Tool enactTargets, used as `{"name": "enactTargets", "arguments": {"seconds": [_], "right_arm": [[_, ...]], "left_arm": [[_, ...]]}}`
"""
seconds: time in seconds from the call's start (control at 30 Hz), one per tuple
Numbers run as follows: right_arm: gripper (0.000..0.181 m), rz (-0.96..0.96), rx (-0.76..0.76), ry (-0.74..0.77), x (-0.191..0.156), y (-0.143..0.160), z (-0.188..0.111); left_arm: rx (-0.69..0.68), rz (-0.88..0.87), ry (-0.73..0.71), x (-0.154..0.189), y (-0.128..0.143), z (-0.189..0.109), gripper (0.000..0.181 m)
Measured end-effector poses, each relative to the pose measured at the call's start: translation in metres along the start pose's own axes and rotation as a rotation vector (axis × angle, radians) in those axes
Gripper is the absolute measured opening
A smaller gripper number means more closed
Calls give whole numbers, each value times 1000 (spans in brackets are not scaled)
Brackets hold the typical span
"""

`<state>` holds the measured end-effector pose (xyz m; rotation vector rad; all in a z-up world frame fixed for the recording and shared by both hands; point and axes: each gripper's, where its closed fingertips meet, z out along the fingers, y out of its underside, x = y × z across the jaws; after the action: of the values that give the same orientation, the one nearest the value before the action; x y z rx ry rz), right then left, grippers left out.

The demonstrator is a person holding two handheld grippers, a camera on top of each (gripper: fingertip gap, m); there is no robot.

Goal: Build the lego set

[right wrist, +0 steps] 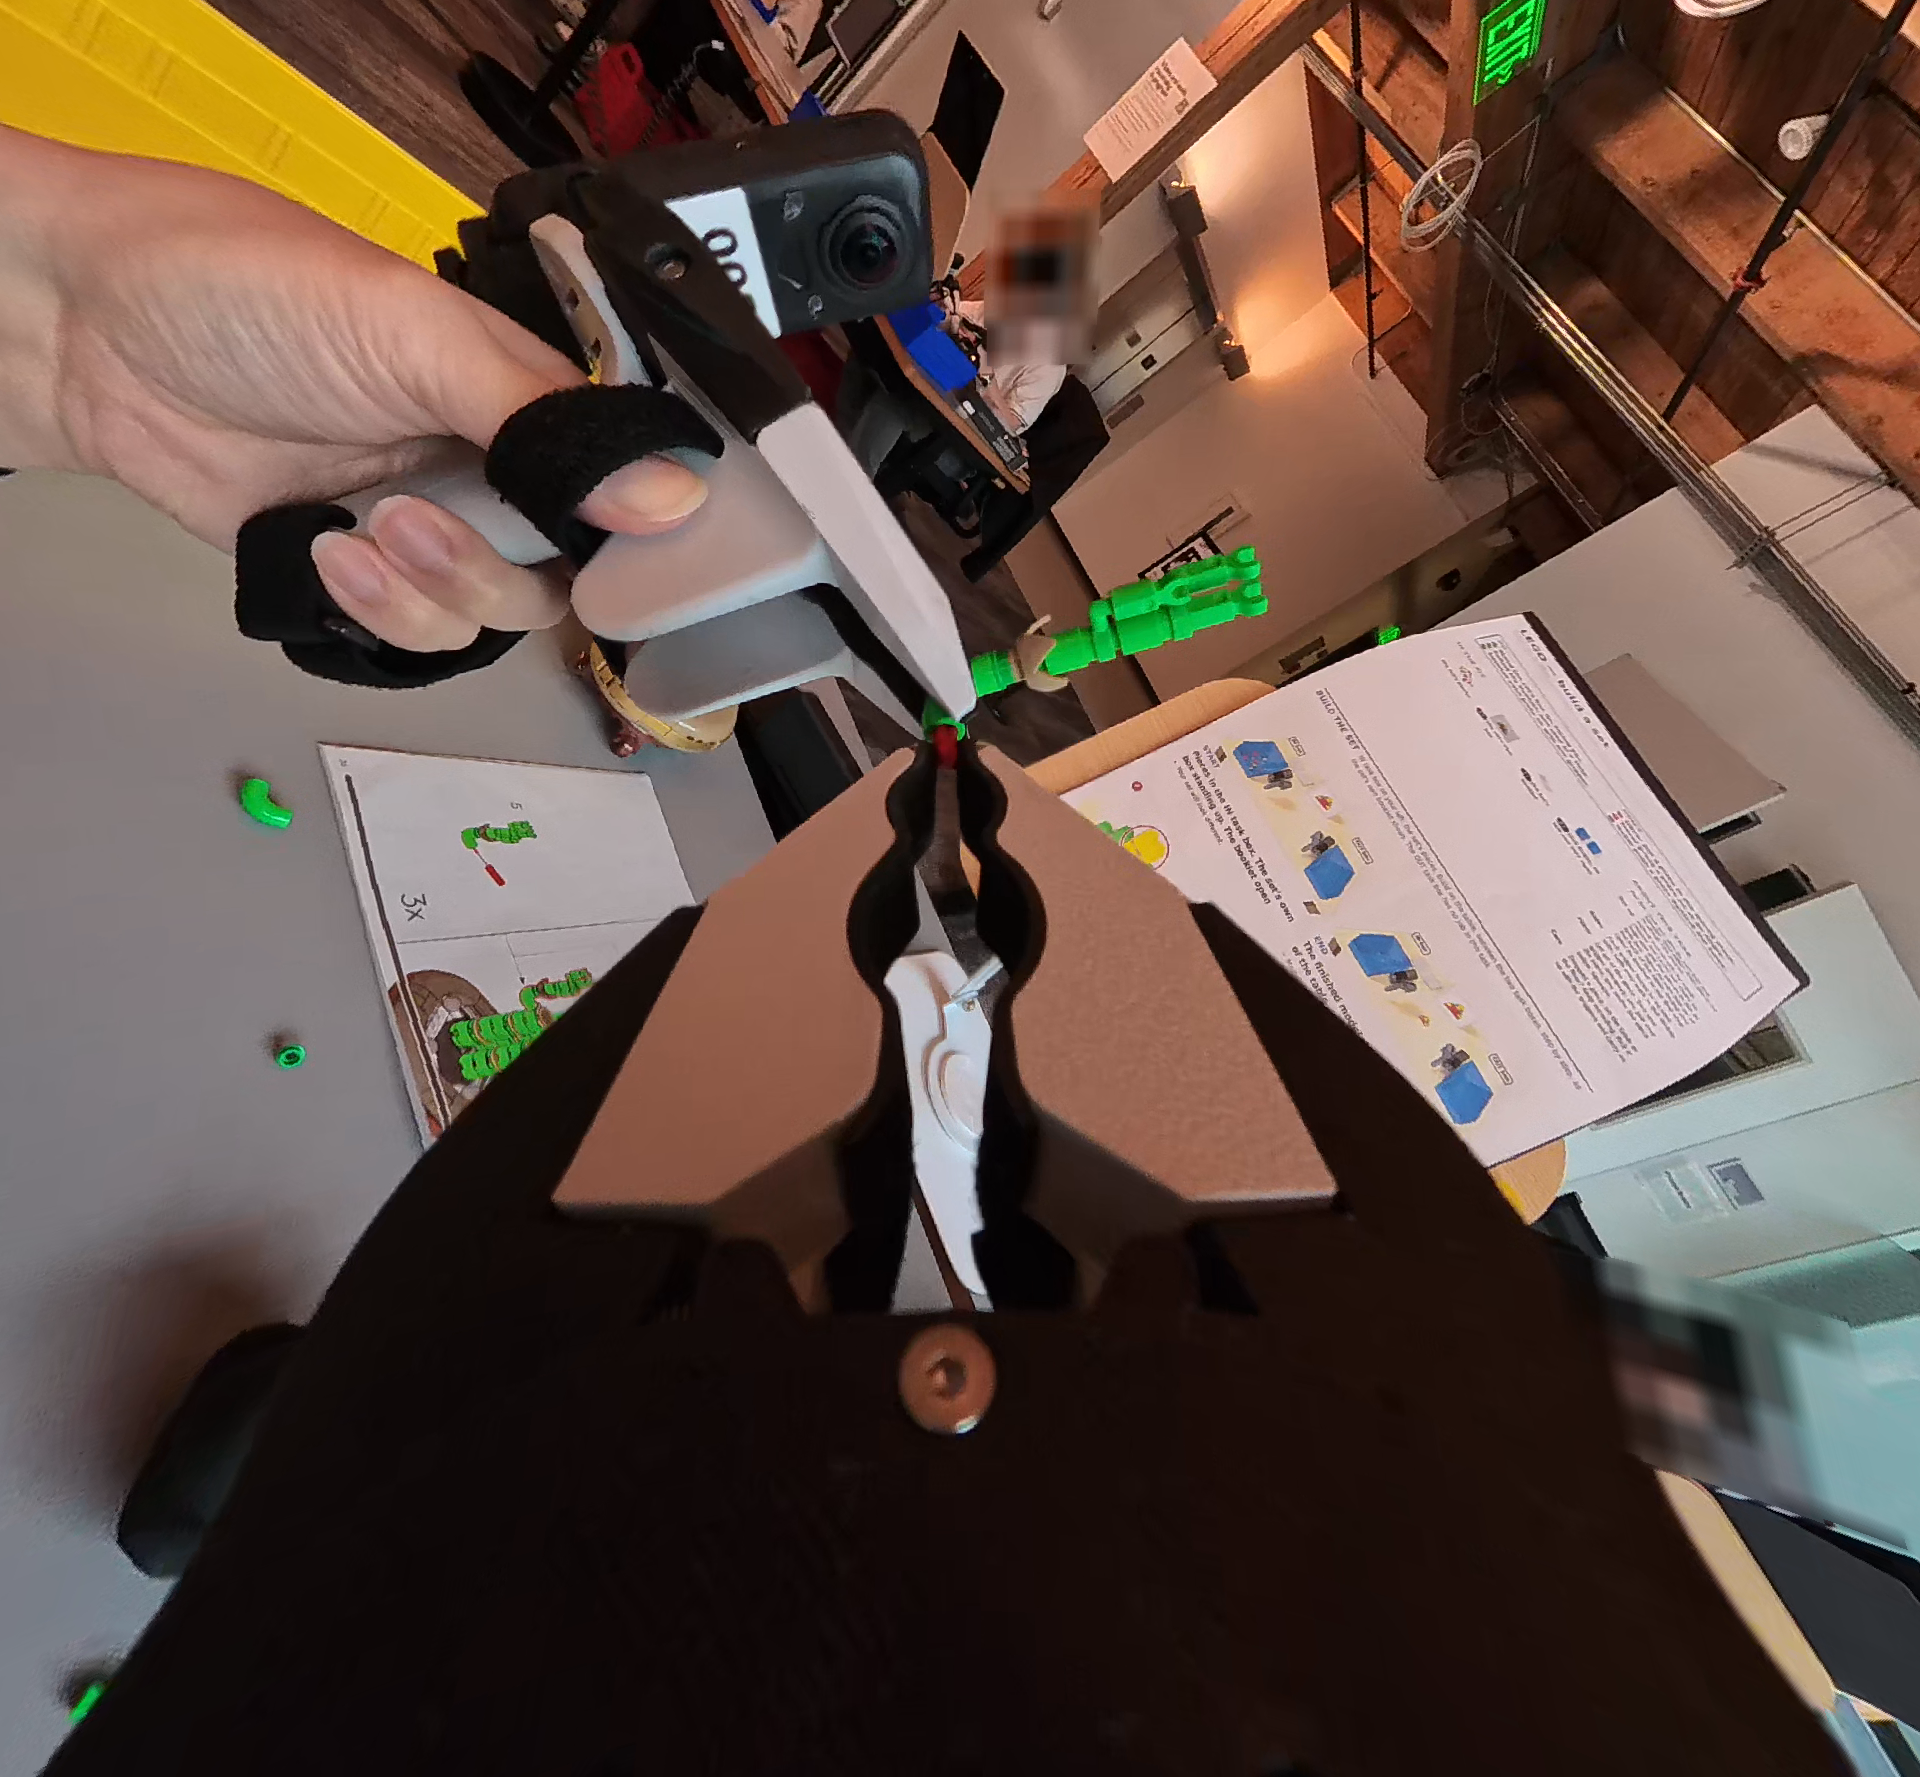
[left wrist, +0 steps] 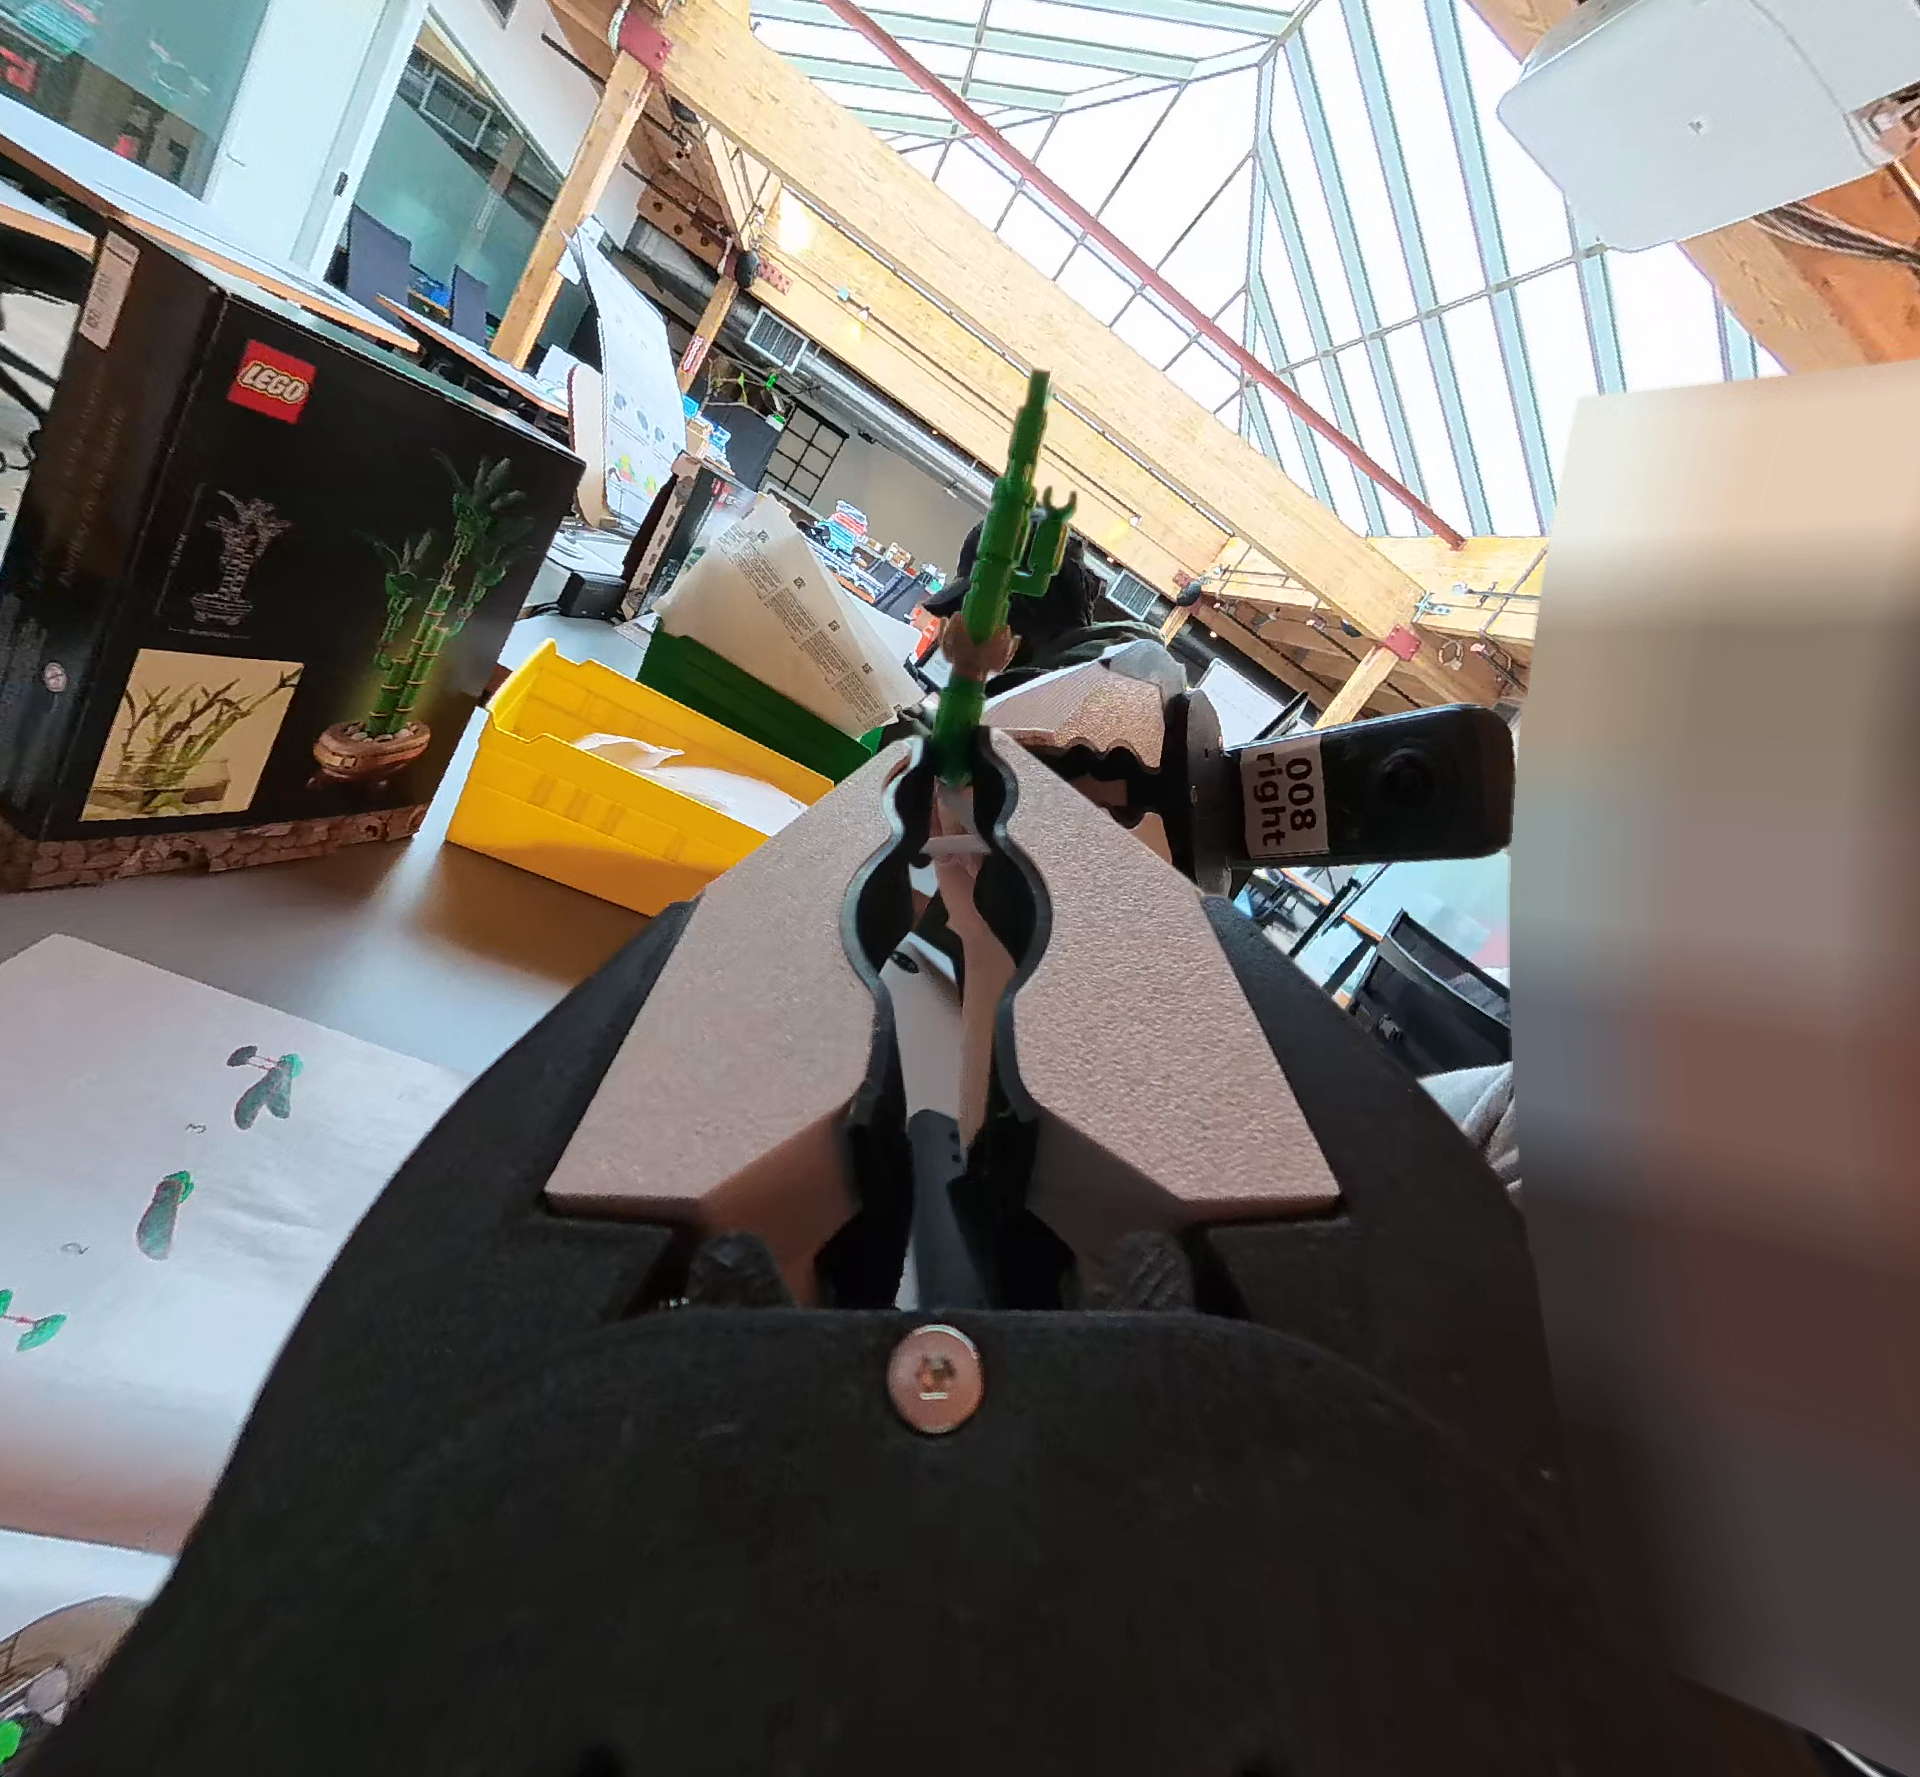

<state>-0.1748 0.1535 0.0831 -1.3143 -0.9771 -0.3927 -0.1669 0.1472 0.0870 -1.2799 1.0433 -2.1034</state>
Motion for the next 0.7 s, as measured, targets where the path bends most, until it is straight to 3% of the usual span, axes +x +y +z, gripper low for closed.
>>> {"name": "enactTargets", "arguments": {"seconds": [0.03,0.2,0.7], "right_arm": [[1,10,9,3,1,-1,1],[4,86,75,-14,5,-4,-2],[0,67,117,-24,6,-8,-11]], "left_arm": [[7,0,3,0,-2,0,5],[47,44,-17,3,-8,0,5],[20,23,17,9,-4,2,5]]}}
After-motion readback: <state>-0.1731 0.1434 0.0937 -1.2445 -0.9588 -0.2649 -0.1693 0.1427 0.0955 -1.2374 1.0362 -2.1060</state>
